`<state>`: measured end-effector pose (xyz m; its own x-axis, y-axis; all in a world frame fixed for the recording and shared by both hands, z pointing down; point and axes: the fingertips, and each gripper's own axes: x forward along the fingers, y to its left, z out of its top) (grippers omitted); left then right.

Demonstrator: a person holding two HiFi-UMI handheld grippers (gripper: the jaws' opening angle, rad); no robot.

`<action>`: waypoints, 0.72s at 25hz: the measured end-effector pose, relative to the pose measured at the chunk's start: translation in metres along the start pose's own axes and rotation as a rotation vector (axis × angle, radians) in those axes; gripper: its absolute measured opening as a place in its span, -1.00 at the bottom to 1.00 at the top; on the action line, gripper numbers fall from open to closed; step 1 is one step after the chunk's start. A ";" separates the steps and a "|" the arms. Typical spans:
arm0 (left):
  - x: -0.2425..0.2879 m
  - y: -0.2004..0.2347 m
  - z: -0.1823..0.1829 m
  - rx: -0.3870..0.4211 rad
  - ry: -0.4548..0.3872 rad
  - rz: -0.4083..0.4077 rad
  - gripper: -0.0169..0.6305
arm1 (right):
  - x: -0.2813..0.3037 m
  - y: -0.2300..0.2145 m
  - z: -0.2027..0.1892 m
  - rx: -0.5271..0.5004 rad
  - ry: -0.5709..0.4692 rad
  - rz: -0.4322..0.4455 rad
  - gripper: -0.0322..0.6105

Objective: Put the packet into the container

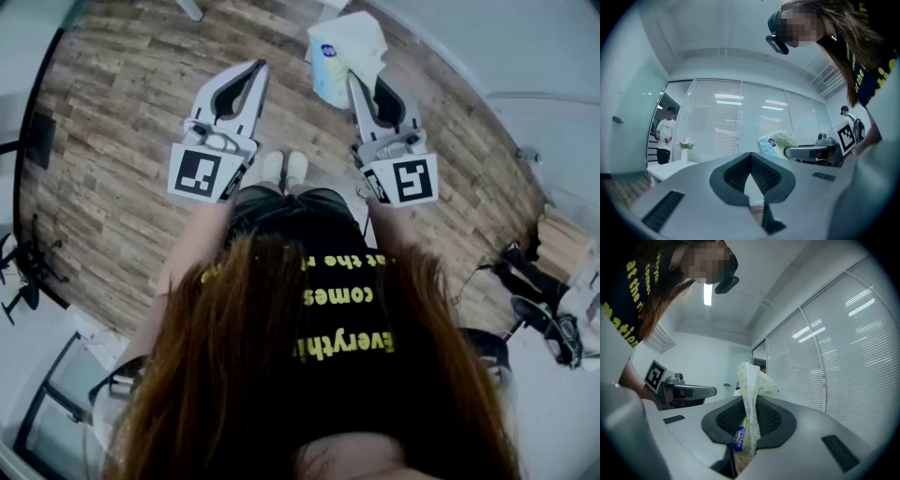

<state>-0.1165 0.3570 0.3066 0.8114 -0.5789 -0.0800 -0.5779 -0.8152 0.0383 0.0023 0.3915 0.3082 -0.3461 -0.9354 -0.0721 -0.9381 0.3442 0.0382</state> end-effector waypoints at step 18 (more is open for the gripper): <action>-0.002 -0.001 0.003 0.017 -0.012 0.017 -0.95 | 0.002 0.003 0.003 0.012 -0.021 0.040 -0.68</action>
<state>-0.1176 0.3592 0.3040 0.8001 -0.5928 -0.0918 -0.5934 -0.8046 0.0227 -0.0013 0.3909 0.3048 -0.3832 -0.9191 -0.0916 -0.9236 0.3822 0.0294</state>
